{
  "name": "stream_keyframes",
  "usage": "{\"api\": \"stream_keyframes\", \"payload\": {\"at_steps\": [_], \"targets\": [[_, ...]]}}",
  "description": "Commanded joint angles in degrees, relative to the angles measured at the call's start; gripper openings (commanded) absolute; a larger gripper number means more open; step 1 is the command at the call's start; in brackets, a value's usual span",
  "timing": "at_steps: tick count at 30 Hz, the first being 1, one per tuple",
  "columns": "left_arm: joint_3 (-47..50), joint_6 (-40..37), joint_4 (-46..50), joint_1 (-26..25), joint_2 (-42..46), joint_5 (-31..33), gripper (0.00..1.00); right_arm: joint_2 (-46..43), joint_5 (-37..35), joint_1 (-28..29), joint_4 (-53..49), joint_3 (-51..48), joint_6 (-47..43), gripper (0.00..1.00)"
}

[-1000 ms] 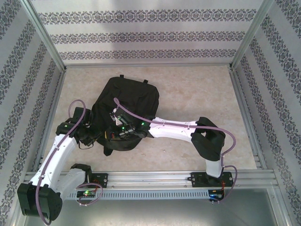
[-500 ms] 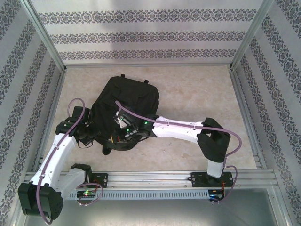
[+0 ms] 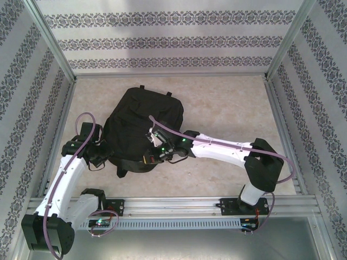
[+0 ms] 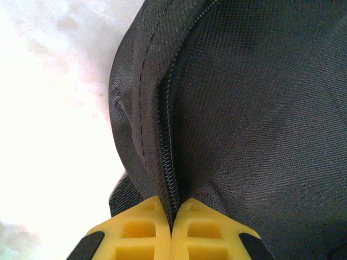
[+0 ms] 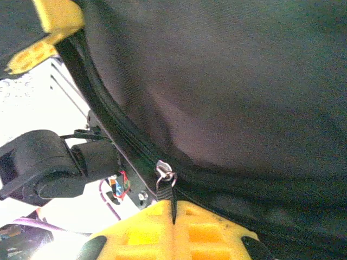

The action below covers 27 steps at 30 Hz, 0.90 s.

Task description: Pack the student bag

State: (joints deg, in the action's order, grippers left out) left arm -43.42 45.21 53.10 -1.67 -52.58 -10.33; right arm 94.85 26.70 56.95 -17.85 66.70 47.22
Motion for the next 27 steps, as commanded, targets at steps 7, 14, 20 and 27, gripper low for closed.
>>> {"api": "stream_keyframes", "payload": {"at_steps": [7, 14, 20, 27], "targets": [[-1.46, -1.39, -0.1, 1.72, 1.14, 5.23, 0.0, -8.26, -4.43, -7.68, -10.37, -5.13, -6.36, 0.0], [-0.82, -1.55, -0.64, 1.77, 1.41, 4.49, 0.0, -10.47, -9.24, -14.73, -12.01, -6.83, -7.95, 0.0], [-0.7, -2.38, -2.33, 1.76, 0.43, 0.71, 0.0, -11.01, -9.94, -18.15, -9.02, -7.14, -6.32, 0.0], [-1.31, -3.2, -8.82, -4.09, -4.57, -6.91, 0.0, -14.1, -14.22, -22.49, -4.86, -10.87, -2.09, 0.0]]}}
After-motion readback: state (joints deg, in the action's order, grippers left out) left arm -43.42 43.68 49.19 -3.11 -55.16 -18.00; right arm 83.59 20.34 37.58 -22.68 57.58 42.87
